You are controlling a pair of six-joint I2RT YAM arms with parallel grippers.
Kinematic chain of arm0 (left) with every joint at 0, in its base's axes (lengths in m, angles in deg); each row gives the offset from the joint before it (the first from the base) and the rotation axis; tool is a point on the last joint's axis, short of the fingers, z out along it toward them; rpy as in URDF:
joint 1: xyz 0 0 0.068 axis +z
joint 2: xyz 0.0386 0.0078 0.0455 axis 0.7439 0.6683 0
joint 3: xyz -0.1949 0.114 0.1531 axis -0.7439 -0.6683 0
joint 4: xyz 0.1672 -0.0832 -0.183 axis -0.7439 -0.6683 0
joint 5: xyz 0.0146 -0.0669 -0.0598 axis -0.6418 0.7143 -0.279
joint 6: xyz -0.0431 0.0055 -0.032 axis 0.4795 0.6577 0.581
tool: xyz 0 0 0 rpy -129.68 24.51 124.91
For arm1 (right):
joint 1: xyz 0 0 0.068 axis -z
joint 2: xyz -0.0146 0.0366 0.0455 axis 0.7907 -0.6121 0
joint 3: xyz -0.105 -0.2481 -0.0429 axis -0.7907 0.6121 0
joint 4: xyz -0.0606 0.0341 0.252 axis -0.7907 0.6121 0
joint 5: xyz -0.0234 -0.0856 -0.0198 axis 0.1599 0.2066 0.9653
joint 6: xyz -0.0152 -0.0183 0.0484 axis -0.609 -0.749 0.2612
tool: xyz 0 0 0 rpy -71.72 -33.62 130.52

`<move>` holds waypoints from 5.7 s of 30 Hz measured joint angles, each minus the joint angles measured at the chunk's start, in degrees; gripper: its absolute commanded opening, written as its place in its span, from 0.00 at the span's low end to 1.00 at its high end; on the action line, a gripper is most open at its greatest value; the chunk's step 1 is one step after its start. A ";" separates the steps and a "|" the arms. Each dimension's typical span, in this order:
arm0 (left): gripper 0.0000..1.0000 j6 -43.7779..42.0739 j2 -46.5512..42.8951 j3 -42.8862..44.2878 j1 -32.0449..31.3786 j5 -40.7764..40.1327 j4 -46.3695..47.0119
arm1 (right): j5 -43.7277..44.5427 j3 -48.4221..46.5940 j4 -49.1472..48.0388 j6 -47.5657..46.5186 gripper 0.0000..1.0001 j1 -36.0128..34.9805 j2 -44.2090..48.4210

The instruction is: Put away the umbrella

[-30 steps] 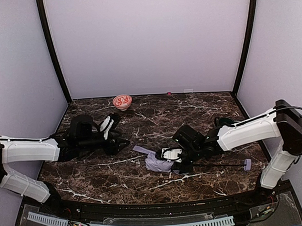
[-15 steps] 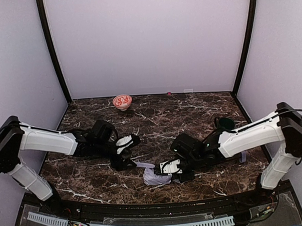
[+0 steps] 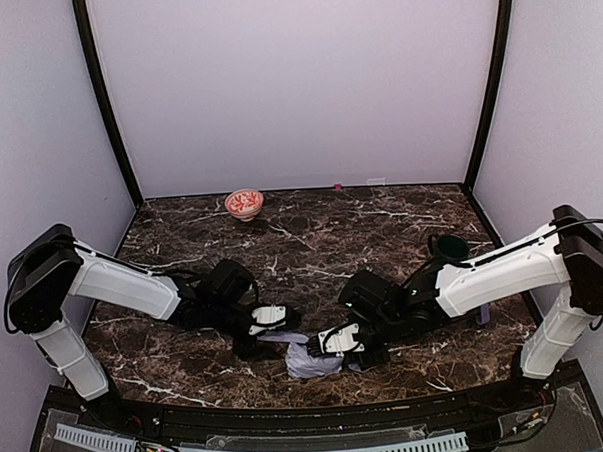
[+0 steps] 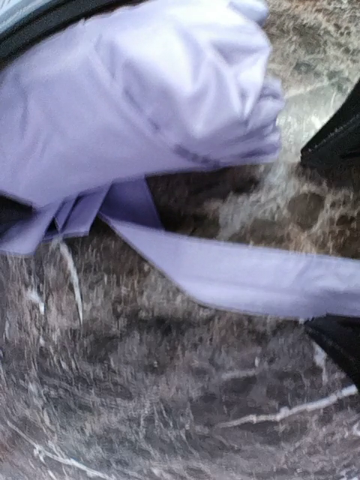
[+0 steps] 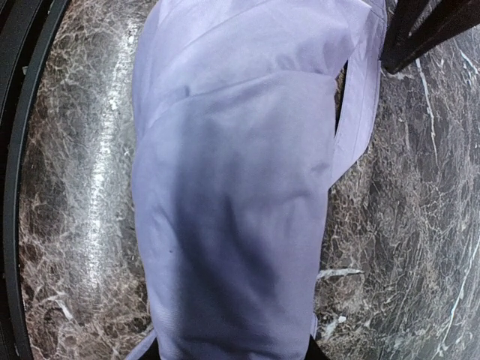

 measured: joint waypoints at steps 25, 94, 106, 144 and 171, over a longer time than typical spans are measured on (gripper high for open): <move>0.00 -7.41 7.43 8.79 -2.60 -17.86 3.37 | -1.60 0.13 4.22 0.66 0.00 -1.01 2.91; 0.64 -4.90 1.57 -2.10 -16.28 -17.51 16.57 | -18.01 -7.61 3.93 8.59 0.30 6.71 -8.96; 0.15 -8.28 3.43 0.66 -16.35 -18.36 12.35 | -12.28 -5.99 2.08 11.41 0.58 6.32 -6.64; 0.00 -9.77 4.15 1.55 -16.44 -21.03 12.11 | -9.68 -14.21 -2.03 62.49 0.63 18.60 -7.10; 0.00 -9.68 3.23 0.90 -17.68 -23.47 11.87 | -27.96 -9.31 -24.20 75.38 0.00 20.41 -17.51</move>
